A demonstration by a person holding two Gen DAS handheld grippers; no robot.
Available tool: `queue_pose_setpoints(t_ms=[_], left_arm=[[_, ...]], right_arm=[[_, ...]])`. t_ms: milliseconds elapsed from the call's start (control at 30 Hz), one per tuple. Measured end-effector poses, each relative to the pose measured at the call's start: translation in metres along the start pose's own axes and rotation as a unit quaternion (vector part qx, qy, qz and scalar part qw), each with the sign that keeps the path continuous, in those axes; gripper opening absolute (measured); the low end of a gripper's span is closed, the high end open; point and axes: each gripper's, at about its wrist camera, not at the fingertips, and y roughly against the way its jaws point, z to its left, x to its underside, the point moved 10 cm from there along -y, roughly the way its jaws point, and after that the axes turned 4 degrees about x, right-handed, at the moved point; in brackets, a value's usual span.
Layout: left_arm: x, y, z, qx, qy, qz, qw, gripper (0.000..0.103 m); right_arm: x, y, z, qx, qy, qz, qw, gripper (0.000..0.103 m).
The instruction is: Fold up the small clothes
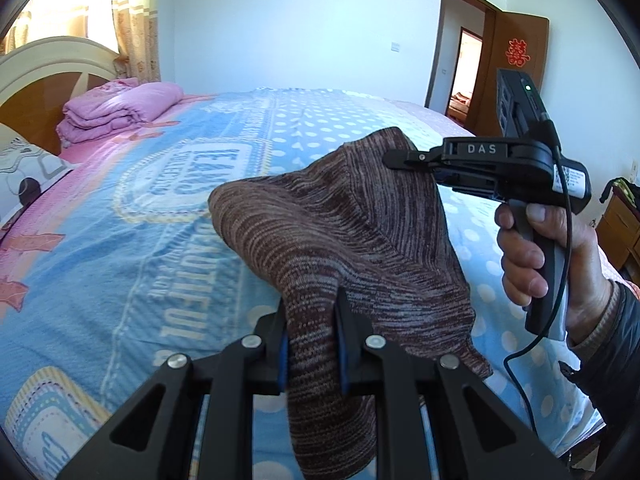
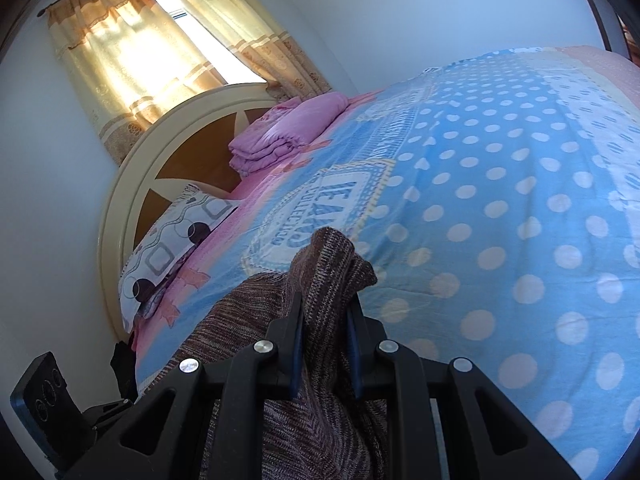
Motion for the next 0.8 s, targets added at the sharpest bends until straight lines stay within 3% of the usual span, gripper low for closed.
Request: queue_pose_setpoints(t_ms=[433, 800], left_arm=[[0.017, 0.013, 0.046, -0.033, 0.015, -0.004, 0.9994, 0.019], [0.043, 0.008, 0.078, -0.053, 0.042, 0.018, 0.9975, 0.019]], right_arm=[[0.004, -0.056, 0.055, -0.013, 0.042, 0.039, 0.998, 0.018], [0.025, -0.106, 0.088, -0.020, 0.066, 0.076, 0.995, 0.018]])
